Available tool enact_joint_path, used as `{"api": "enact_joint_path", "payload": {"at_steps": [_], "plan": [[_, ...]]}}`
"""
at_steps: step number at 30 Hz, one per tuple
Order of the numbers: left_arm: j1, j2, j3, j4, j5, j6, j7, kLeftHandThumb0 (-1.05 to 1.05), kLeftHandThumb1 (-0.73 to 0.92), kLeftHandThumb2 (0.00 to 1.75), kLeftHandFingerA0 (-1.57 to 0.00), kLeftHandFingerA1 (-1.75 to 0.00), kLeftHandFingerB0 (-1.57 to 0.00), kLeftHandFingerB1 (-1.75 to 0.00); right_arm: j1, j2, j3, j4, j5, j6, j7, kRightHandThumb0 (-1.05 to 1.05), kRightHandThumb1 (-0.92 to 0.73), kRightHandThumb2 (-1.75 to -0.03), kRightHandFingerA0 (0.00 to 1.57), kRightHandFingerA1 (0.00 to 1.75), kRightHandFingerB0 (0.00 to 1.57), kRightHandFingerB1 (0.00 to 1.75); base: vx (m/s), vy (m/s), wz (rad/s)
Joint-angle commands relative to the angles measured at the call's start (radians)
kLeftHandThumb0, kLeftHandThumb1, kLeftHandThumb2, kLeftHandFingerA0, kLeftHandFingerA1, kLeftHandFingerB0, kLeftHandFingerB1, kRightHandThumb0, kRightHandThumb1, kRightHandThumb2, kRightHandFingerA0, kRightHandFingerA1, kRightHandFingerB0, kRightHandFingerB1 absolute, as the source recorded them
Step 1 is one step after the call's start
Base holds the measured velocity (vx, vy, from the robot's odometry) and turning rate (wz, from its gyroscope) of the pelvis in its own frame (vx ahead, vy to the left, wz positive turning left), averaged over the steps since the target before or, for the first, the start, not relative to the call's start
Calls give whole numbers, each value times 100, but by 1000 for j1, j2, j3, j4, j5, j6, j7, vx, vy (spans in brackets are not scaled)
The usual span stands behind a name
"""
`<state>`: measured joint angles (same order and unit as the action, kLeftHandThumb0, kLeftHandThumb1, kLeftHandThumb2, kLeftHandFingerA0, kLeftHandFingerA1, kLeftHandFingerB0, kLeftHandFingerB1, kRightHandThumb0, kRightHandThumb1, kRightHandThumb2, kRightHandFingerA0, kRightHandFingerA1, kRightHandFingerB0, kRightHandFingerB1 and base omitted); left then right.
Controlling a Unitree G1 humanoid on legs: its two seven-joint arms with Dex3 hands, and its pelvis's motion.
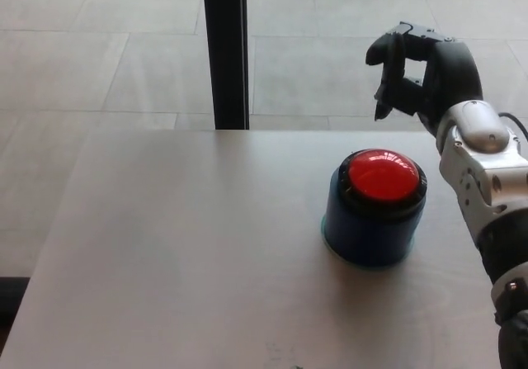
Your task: The robot uses its right hand to press the red button kept in the middle of the desk
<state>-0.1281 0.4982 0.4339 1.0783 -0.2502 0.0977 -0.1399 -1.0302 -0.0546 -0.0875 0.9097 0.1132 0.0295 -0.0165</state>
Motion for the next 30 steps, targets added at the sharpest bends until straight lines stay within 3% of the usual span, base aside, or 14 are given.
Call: {"api": "enact_joint_path", "payload": {"at_steps": [1, 2, 7, 9, 11, 12, 20, 21, 24, 25, 26, 28, 29, 30], "plan": [[-1, 20, -2, 17, 5, -2, -4, -27, 31, 138, -80, -122, -67, -108, 30, 16, -9, -12, -10, 7, -26, -21, -54, -107, 92, 175, 75, 157, 0, 0, 0], [-12, 16, -1, 21, 4, 4, 8, -32, 40, 122, -98, -111, -76, -95, 28, 15, -11, -2, -11, 0, -24, -22, -53, -109, 92, 175, 76, 156, 0, 0, 0], [-11, 18, 3, 7, 0, 17, -1, -27, 38, 137, -85, -128, -65, -110, 53, 18, 17, -10, -45, 10, -40, -21, -47, -124, 94, 175, 79, 156, 0, 0, 0], [-5, 18, -5, 5, 7, 2, -9, -33, 45, 124, -97, -110, -73, -94, 62, 16, 28, -10, -58, 22, -40, -24, -49, -123, 94, 175, 78, 155, 0, 0, 0], [-17, 21, 0, 20, 4, 6, 1, -27, 35, 137, -85, -127, -64, -108, 69, 18, 31, -11, -61, 19, -44, -23, -50, -121, 93, 175, 78, 153, 0, 0, 0], [-15, 20, -6, 13, 10, 5, 7, -31, 45, 124, -104, -113, -73, -94, 73, 18, 34, -12, -64, 23, -46, -23, -51, -121, 93, 175, 78, 153, 0, 0, 0], [-23, 23, -6, 29, 7, -1, 2, -33, 39, 123, -97, -110, -79, -97, 102, -2, 91, 7, -120, 9, -40, -26, -46, -116, 96, 175, 80, 158, 0, 0, 0], [-26, 22, -3, 30, 4, 1, 3, -32, 41, 125, -97, -110, -77, -97, 113, -7, 90, 9, -118, 3, -34, -34, -47, -115, 121, 140, 99, 126, 0, 0, 0], [-24, 28, -11, 31, 11, -10, -7, -35, 41, 124, -97, -110, -77, -96, 124, -3, 76, 15, -105, 2, -39, -33, -46, -115, 122, 141, 100, 127, 0, 0, 0], [-24, 28, -13, 28, 13, -10, -4, -34, 40, 123, -97, -109, -75, -94, 128, -4, 77, 16, -108, -1, -39, -24, -43, -122, 97, 175, 81, 157, 0, 0, 0], [-22, 27, -17, 22, 15, -8, 1, -34, 41, 124, -97, -110, -74, -94, 137, -6, 80, 19, -114, -8, -40, -33, -44, -117, 124, 142, 103, 129, 0, 0, 0], [-22, 27, -17, 21, 14, -7, 1, -34, 41, 124, -97, -110, -74, -94, 140, -6, 82, 21, -118, -13, -41, -33, -44, -117, 124, 142, 103, 129, 0, 0, 0], [-22, 24, -16, 17, 12, -4, 1, -35, 40, 124, -94, -109, -76, -96, 153, -1, 89, 18, -126, -16, -51, -24, -45, -118, 99, 175, 77, 161, 0, 0, 0], [-22, 24, -16, 17, 11, -4, 1, -35, 40, 124, -94, -109, -76, -96, 153, 0, 88, 18, -126, -16, -51, -24, -45, -118, 99, 175, 77, 161, 0, 0, 0]]}}
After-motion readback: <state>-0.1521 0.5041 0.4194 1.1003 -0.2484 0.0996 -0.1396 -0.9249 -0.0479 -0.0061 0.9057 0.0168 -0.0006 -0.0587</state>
